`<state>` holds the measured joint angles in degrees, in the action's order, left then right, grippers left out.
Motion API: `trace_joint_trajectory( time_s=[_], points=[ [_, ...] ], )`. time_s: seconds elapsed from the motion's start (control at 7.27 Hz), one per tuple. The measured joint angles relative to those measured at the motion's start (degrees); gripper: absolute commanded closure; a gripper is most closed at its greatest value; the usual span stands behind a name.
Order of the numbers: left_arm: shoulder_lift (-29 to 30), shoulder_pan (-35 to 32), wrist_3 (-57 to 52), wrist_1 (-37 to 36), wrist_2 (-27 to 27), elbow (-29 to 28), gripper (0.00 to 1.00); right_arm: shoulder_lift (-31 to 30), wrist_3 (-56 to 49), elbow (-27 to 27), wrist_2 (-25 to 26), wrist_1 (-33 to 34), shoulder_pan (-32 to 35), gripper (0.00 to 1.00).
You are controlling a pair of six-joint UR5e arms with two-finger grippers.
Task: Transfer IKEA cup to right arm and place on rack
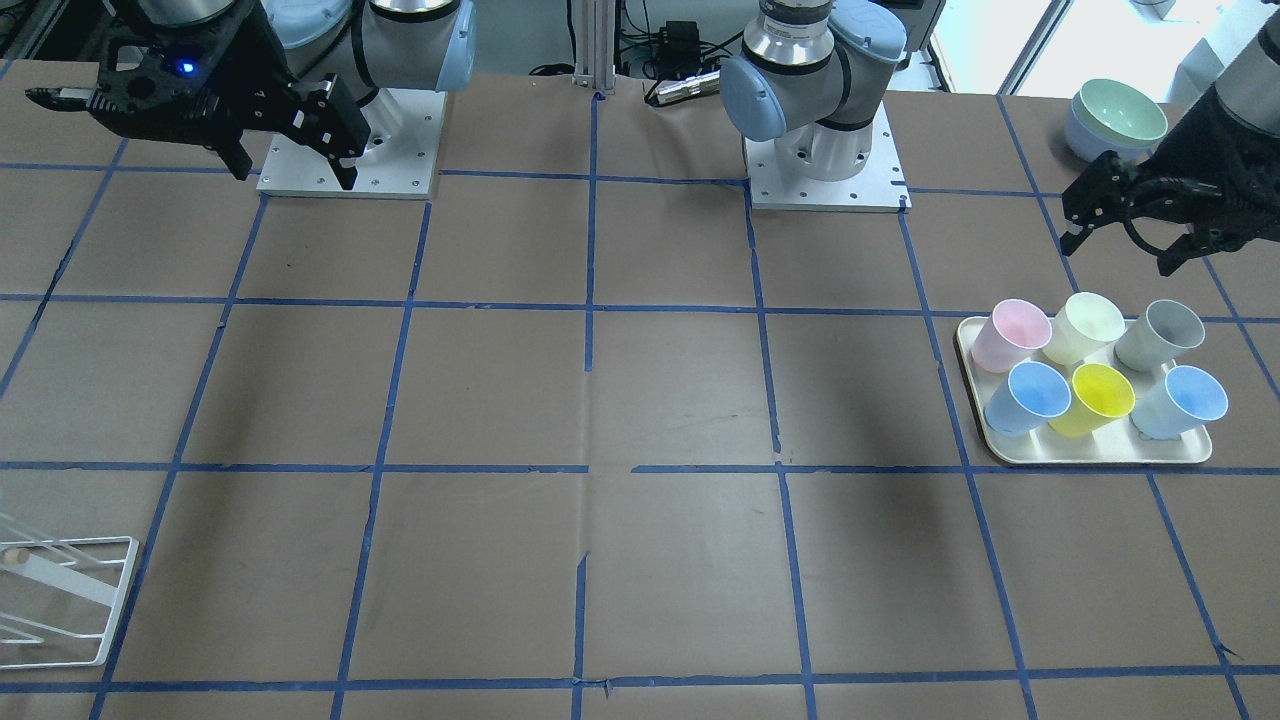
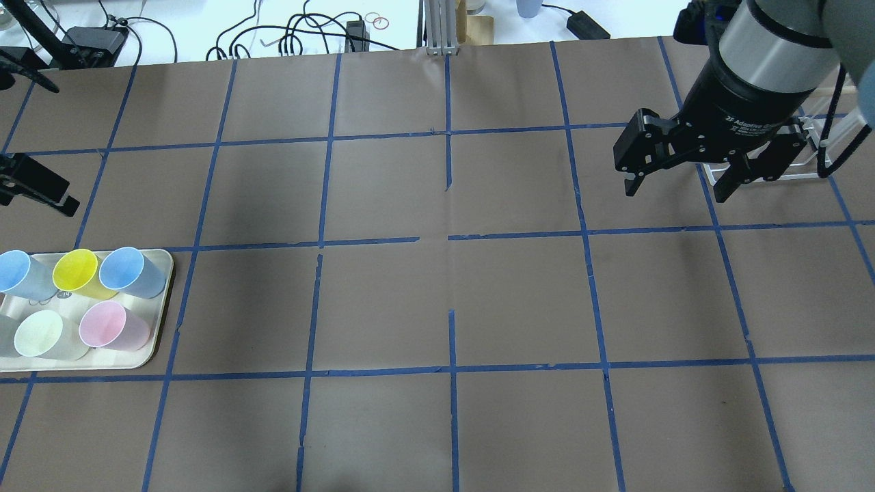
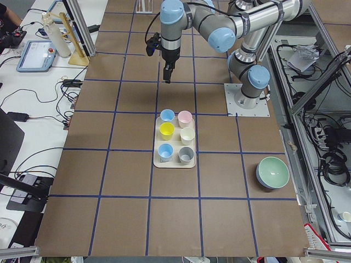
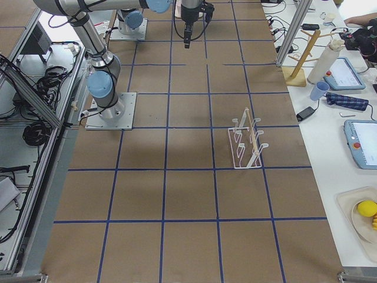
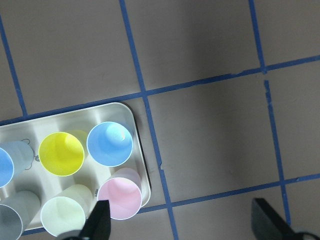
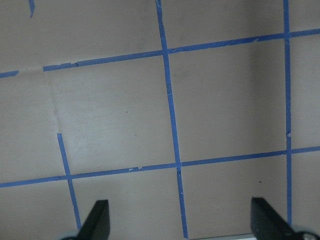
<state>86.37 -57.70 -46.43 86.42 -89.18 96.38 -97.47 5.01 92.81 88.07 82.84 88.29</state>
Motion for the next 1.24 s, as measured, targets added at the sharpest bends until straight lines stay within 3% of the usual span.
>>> trace_joint_trajectory(
  time_s=[0.28,0.69,1.24],
  points=[
    [4.3,7.6,-12.4,-5.0,0.0,0.4,0.0,0.0,0.0,0.0,0.0,0.0,0.0,0.0],
    [13.8,17.2,-26.5,-19.0,0.0,2.7,0.0,0.0,-0.1,0.1,0.0,0.0,0.0,0.0],
    [21.5,23.8,-28.4,-21.5,-2.5,3.1,0.0,0.0,-0.1,0.2,0.0,0.1,0.0,0.0]
  ],
)
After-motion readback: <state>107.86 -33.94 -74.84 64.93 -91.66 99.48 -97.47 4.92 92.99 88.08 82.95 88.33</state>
